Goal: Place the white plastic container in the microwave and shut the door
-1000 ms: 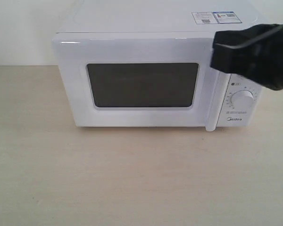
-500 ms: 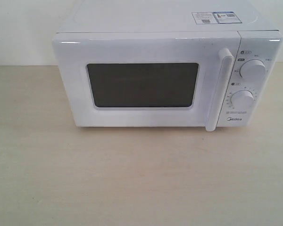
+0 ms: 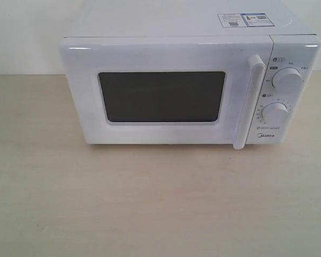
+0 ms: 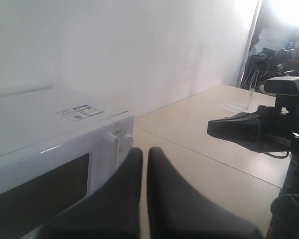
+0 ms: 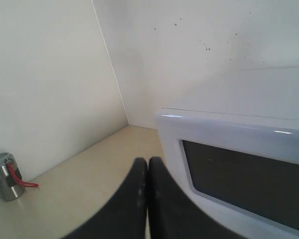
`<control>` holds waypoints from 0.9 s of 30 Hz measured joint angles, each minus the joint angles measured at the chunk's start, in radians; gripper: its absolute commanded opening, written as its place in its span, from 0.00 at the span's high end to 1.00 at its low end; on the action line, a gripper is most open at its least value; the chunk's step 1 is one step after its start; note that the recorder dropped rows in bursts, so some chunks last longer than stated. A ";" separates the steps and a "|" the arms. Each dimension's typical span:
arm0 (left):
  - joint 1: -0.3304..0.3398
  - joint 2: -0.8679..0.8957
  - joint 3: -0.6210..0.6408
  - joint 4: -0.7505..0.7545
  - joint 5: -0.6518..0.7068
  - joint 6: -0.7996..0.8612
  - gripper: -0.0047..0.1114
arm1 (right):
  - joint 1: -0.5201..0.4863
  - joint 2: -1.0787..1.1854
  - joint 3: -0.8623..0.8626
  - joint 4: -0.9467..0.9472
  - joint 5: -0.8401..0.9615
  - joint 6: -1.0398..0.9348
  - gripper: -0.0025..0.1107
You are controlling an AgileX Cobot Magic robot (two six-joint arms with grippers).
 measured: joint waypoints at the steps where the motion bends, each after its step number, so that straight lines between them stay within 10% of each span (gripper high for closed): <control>1: 0.000 0.000 0.000 0.000 0.000 0.000 0.92 | 0.000 0.000 0.000 0.000 0.002 0.000 0.98; 18: 0.000 0.000 0.000 0.006 0.000 0.006 0.92 | 0.000 0.000 0.000 0.000 0.004 -0.002 0.98; 27: 0.121 -0.237 -0.051 0.528 0.050 -0.287 0.92 | 0.000 0.000 0.000 0.006 -0.003 -0.002 0.98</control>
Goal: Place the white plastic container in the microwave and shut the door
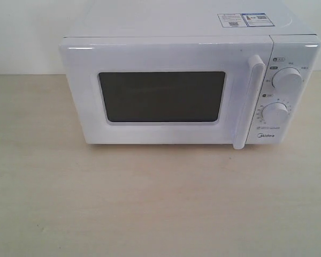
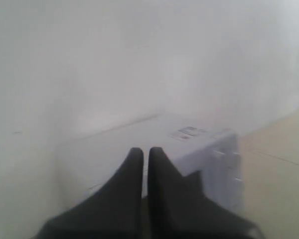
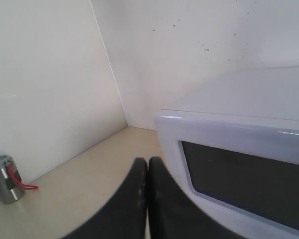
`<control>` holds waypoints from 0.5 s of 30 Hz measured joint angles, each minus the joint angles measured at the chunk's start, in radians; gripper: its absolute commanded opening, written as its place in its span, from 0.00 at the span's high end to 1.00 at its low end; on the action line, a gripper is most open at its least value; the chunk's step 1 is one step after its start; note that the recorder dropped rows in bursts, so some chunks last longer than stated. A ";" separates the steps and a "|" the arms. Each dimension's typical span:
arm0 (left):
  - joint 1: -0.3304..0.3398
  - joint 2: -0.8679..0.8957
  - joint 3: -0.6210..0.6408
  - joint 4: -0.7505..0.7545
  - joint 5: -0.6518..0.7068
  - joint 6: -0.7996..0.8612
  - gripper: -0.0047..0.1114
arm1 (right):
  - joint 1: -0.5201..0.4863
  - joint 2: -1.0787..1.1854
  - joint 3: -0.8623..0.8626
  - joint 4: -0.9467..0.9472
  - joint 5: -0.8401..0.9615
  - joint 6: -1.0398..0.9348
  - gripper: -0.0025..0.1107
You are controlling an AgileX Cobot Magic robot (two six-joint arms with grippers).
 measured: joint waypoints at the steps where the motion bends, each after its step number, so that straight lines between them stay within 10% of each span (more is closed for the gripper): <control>1: 0.037 -0.036 -0.002 0.080 0.021 -0.087 0.92 | 0.000 0.000 0.000 0.002 -0.002 0.000 0.98; 7: 0.346 -0.142 0.102 0.463 0.163 -0.385 0.92 | 0.000 0.000 0.000 0.002 -0.004 0.000 0.98; 15: 0.464 -0.174 0.702 0.373 -0.421 -0.401 0.92 | 0.000 0.000 0.000 0.002 -0.004 0.000 0.98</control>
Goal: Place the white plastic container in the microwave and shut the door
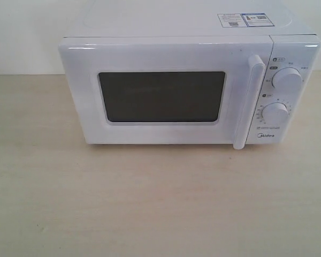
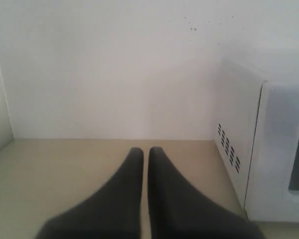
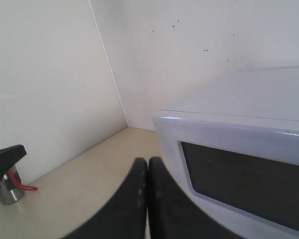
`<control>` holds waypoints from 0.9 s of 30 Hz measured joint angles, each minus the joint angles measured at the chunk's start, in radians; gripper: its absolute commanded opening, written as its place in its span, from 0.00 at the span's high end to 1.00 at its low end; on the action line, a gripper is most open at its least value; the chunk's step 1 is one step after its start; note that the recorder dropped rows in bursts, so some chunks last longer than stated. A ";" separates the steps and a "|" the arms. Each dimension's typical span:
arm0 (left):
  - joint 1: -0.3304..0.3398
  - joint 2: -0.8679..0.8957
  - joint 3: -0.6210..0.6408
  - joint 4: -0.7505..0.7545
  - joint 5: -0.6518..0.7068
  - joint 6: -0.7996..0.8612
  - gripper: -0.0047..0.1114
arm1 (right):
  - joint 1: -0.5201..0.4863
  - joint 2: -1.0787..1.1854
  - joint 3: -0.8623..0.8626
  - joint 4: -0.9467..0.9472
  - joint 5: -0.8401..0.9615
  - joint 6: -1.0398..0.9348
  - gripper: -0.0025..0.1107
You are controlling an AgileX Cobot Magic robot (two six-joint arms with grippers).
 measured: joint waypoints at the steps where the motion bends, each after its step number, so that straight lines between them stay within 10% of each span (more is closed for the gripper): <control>1: 0.000 -0.002 0.053 -0.004 -0.028 -0.009 0.92 | 0.000 0.000 0.000 0.000 0.000 0.000 0.98; 27: -0.115 -0.004 0.140 -0.011 0.092 -0.077 0.92 | 0.000 0.000 0.000 0.000 -0.006 0.000 0.98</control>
